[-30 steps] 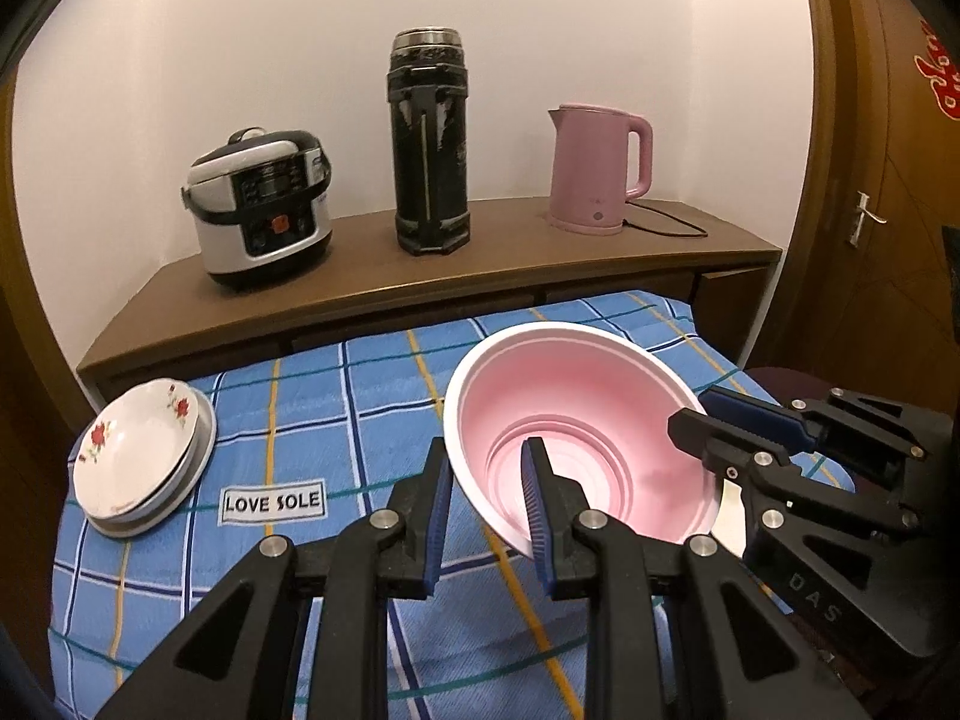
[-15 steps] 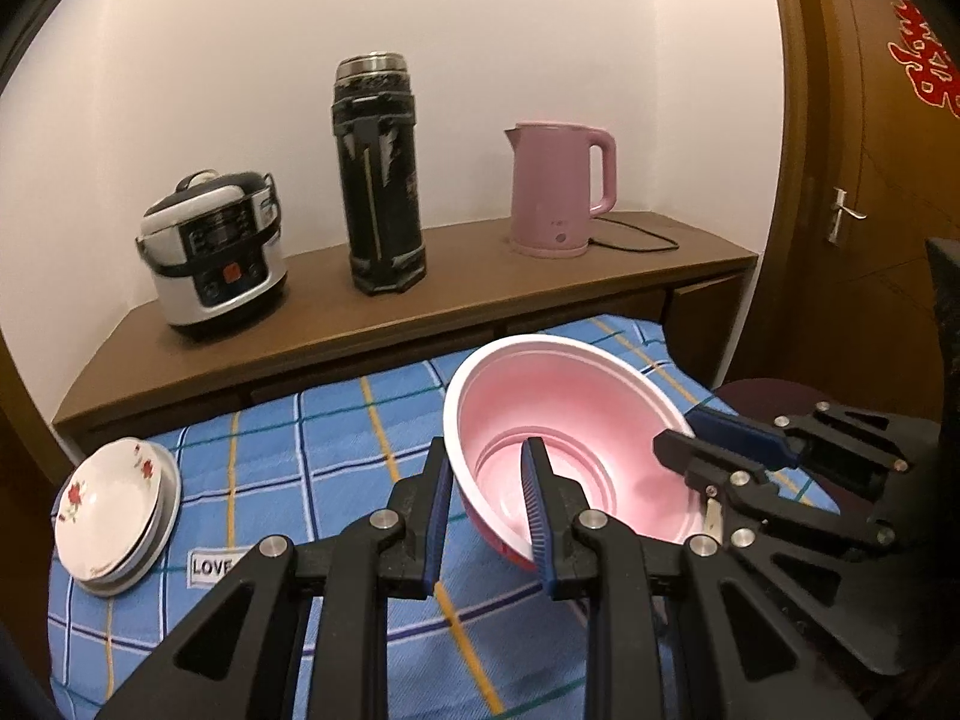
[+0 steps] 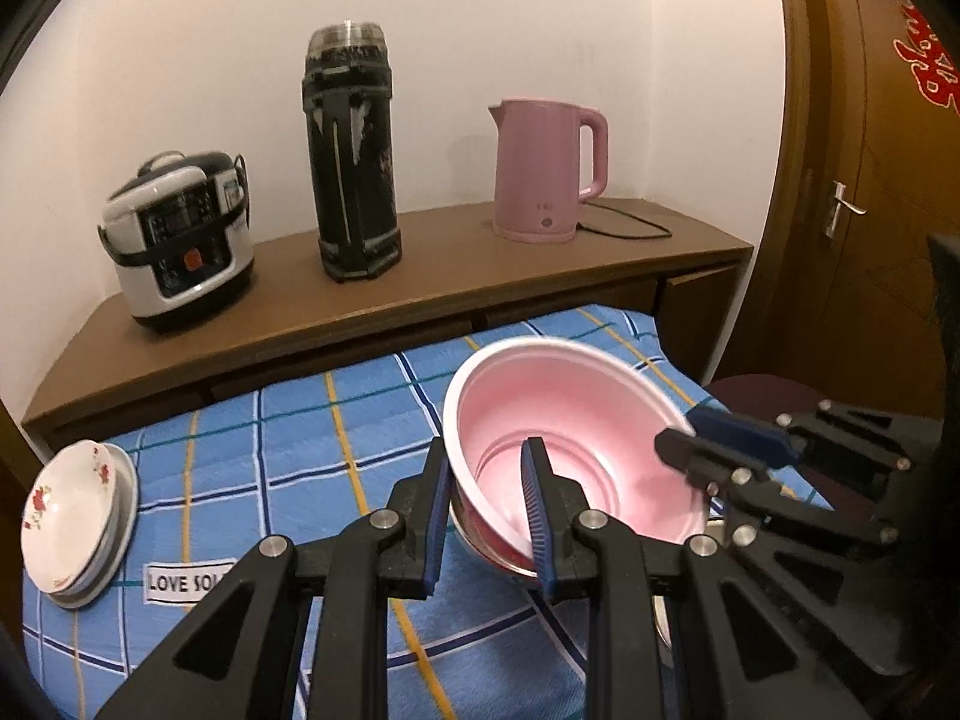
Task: Organize plates and bowls
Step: 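Lift the pink bowl with both grippers and carry it over the red-rimmed bowl, then lower the pink bowl with both grippers into the red-rimmed bowl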
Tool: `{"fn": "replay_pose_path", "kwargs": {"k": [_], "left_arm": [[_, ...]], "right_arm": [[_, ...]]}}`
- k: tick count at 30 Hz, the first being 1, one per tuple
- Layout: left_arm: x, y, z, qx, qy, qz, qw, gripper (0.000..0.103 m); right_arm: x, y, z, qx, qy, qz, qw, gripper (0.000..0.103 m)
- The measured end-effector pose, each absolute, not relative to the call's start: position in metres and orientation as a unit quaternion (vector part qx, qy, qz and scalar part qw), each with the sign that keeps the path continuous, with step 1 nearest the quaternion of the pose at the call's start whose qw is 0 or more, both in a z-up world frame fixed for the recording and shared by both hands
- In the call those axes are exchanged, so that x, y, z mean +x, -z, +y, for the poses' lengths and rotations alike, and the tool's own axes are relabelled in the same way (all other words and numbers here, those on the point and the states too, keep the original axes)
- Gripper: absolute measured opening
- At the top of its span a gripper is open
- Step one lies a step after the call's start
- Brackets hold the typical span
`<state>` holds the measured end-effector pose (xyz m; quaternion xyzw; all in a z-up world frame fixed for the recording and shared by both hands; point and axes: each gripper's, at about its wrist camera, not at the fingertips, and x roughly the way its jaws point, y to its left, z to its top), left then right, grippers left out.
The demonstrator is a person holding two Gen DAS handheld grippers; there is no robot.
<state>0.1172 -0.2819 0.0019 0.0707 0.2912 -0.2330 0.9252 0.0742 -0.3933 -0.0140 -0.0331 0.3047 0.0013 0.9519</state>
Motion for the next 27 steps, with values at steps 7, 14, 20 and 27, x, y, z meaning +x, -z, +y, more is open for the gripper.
{"fn": "replay_pose_path", "kwargs": {"k": [7,14,20,27], "left_arm": [[0.129,0.013,-0.291,0.065,0.239,0.311,0.918,0.025],[0.137,0.017,-0.297,0.066,0.241,0.319,0.914,0.025],[0.143,0.024,-0.300,0.069,0.243,0.329,0.910,0.025],[0.148,0.029,-0.301,0.070,0.242,0.337,0.907,0.025]], "right_arm": [[0.085,0.019,-0.403,-0.033,0.007,0.314,0.949,0.018],[0.093,0.024,-0.409,-0.034,0.010,0.322,0.946,0.018],[0.099,0.030,-0.411,-0.033,0.014,0.330,0.943,0.019],[0.102,0.036,-0.411,-0.031,0.013,0.336,0.941,0.019]]}}
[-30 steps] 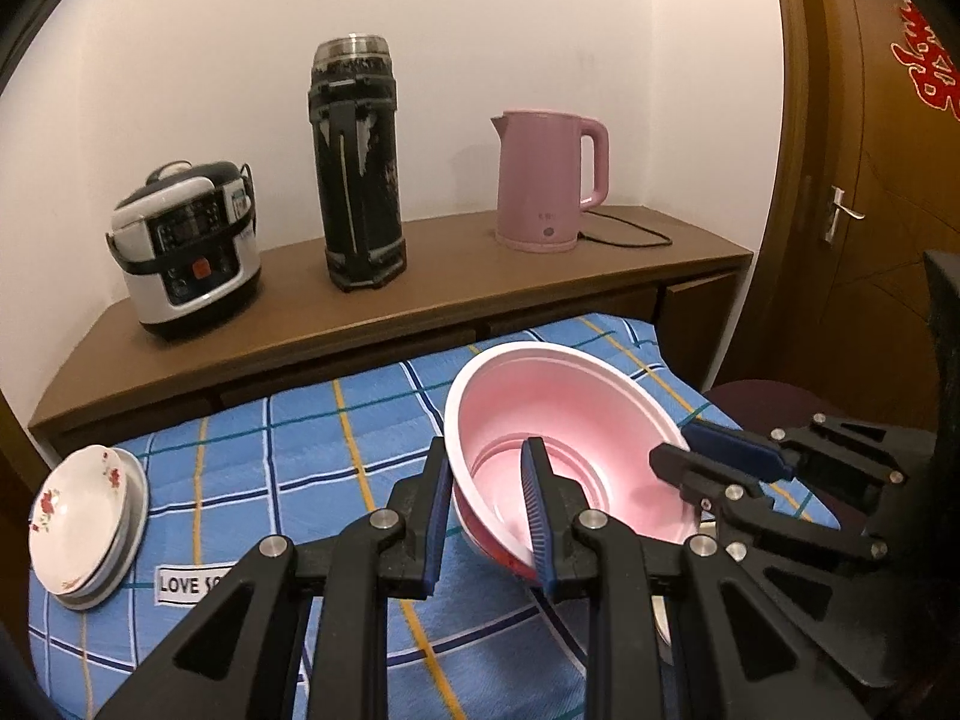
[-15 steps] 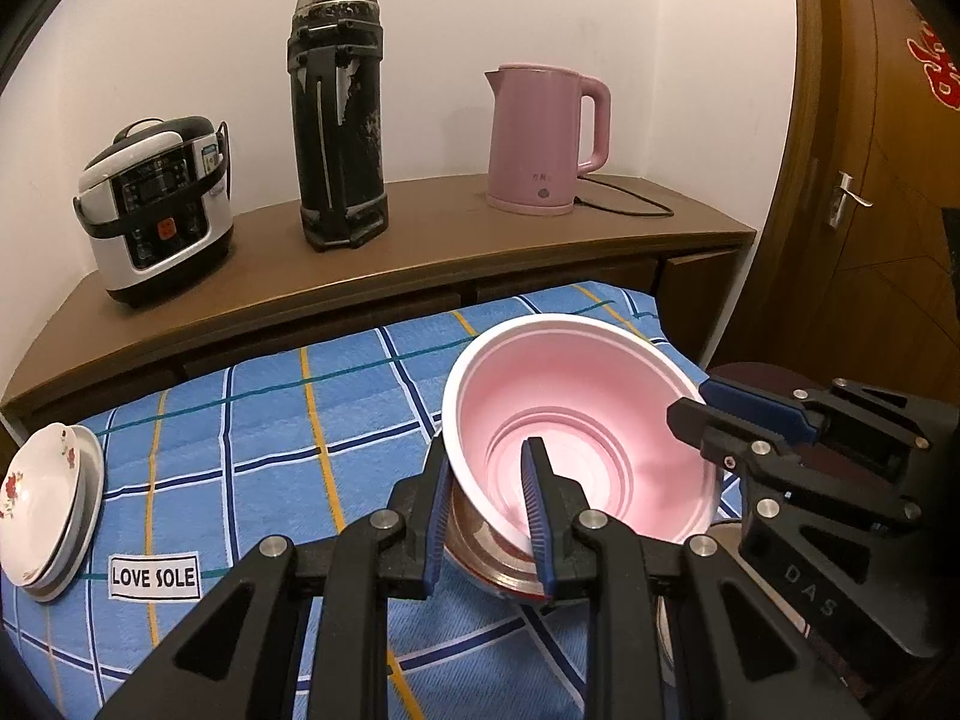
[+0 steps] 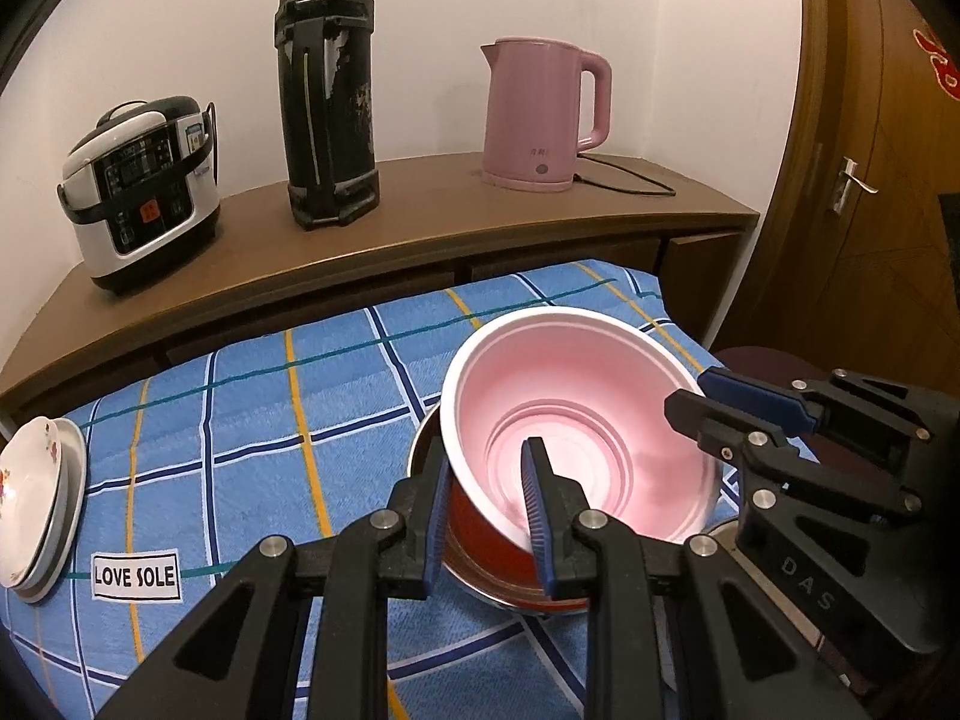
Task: Organize plates and bowls
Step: 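Lower the pink bowl with both grippers into the red-rimmed bowl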
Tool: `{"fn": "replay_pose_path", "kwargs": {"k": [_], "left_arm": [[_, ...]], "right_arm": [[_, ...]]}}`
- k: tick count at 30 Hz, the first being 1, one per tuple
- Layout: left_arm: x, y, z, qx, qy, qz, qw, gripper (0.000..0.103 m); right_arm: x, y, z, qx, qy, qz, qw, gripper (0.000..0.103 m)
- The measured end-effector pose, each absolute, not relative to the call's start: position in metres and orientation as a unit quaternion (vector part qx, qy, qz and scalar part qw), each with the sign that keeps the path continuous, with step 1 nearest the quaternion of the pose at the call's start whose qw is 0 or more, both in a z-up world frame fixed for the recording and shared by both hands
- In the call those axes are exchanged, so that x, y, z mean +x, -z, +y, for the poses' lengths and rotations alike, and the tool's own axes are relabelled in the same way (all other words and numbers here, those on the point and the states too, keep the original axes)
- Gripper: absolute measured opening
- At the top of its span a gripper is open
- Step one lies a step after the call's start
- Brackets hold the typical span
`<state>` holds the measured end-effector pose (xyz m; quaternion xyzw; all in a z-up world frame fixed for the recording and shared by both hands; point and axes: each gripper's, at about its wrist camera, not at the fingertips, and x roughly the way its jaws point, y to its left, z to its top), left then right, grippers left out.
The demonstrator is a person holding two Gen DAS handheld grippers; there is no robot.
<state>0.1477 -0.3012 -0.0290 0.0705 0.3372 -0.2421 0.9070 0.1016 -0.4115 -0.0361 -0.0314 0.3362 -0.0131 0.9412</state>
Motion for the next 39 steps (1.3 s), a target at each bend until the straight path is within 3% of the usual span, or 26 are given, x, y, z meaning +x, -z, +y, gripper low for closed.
{"fn": "replay_pose_path", "kwargs": {"k": [39], "left_arm": [[0.160,0.047,-0.303,0.070,0.243,0.368,0.895,0.025]], "right_arm": [[0.114,0.052,-0.409,-0.033,0.015,0.359,0.933,0.020]]}}
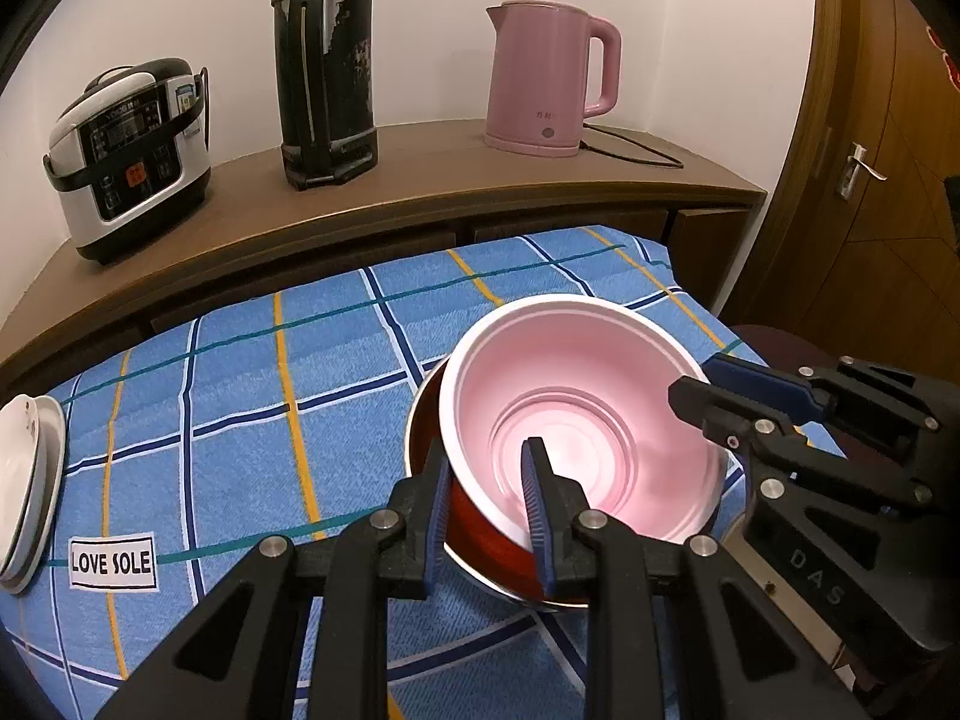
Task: Organize plates and bowls
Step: 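Lower the pink bowl with both grippers into the red-rimmed bowl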
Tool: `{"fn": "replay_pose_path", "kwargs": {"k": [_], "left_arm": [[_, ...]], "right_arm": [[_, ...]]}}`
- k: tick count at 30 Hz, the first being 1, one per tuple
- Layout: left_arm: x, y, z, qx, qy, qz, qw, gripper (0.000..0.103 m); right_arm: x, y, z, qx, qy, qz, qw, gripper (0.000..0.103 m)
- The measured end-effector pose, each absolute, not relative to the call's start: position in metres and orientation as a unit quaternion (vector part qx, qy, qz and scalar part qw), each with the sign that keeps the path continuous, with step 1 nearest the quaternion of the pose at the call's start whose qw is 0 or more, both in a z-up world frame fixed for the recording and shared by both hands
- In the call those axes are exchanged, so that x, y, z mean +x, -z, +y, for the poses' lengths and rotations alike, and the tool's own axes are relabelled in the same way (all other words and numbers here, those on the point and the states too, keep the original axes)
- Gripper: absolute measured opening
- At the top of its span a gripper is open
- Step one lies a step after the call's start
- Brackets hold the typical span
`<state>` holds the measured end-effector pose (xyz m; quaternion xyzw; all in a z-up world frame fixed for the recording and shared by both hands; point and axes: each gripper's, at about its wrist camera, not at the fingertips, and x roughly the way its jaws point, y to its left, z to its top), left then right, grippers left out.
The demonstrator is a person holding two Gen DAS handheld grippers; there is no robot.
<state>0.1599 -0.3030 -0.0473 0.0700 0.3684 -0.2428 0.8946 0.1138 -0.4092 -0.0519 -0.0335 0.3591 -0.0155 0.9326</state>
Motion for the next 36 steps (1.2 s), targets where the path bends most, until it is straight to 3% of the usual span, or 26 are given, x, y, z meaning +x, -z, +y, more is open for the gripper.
{"fn": "replay_pose_path", "kwargs": {"k": [36], "left_arm": [[0.1612,0.0483,-0.3000,0.062,0.250,0.374,0.891,0.025]], "right_arm": [[0.1148,0.0559,-0.4108,-0.038,0.014,0.370,0.928,0.020]]}}
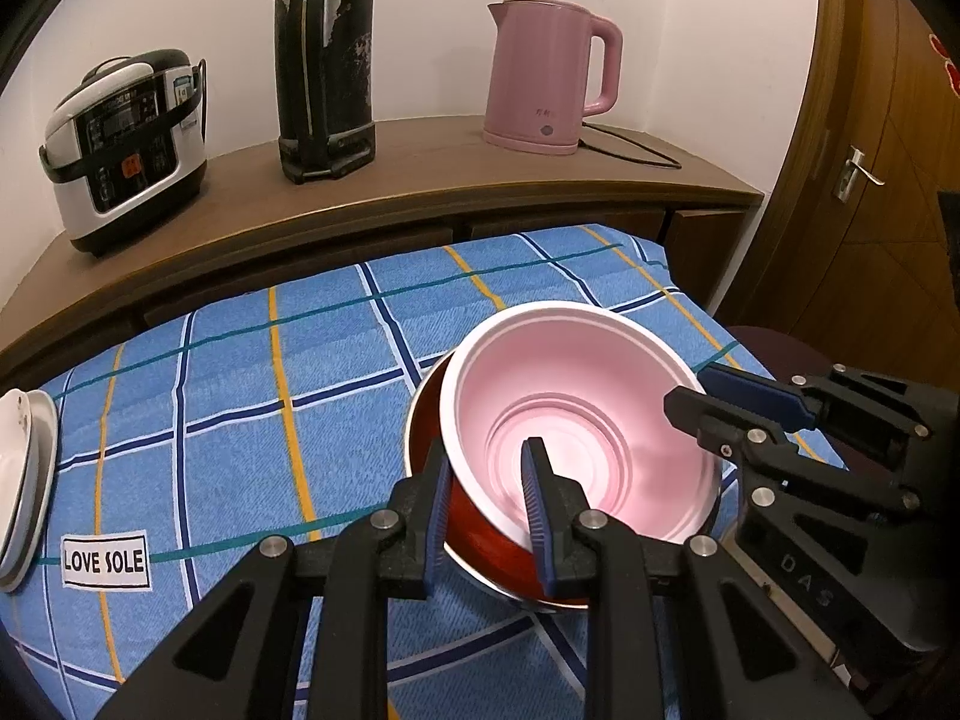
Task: Organize plates and bowls
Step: 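Lower the pink bowl with both grippers into the red-rimmed bowl, then open both grippers and release the pink bowl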
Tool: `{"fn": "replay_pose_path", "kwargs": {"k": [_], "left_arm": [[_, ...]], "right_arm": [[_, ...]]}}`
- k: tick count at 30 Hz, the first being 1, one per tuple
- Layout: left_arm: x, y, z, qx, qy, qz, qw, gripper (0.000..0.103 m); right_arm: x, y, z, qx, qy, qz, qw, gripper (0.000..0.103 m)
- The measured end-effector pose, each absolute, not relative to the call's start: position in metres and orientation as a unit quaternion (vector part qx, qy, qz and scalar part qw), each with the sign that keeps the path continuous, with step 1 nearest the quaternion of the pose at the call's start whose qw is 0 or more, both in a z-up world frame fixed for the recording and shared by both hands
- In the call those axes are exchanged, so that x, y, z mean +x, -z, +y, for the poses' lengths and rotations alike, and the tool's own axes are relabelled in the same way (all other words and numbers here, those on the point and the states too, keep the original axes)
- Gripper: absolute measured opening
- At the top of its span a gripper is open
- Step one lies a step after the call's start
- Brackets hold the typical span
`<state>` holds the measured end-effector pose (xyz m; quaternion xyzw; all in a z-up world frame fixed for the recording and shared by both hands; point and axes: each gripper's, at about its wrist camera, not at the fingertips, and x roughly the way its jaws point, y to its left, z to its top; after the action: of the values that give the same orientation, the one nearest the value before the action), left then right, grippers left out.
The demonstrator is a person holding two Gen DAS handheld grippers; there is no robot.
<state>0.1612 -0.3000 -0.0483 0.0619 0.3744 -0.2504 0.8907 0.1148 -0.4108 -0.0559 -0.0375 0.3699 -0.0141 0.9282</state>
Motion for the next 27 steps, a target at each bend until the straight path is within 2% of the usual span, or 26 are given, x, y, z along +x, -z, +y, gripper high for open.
{"fn": "replay_pose_path", "kwargs": {"k": [27], "left_arm": [[0.1567,0.0458,-0.2945,0.052,0.253,0.368,0.893,0.025]], "right_arm": [[0.1151,0.0584,-0.4045,-0.049,0.009,0.377,0.925,0.022]]}}
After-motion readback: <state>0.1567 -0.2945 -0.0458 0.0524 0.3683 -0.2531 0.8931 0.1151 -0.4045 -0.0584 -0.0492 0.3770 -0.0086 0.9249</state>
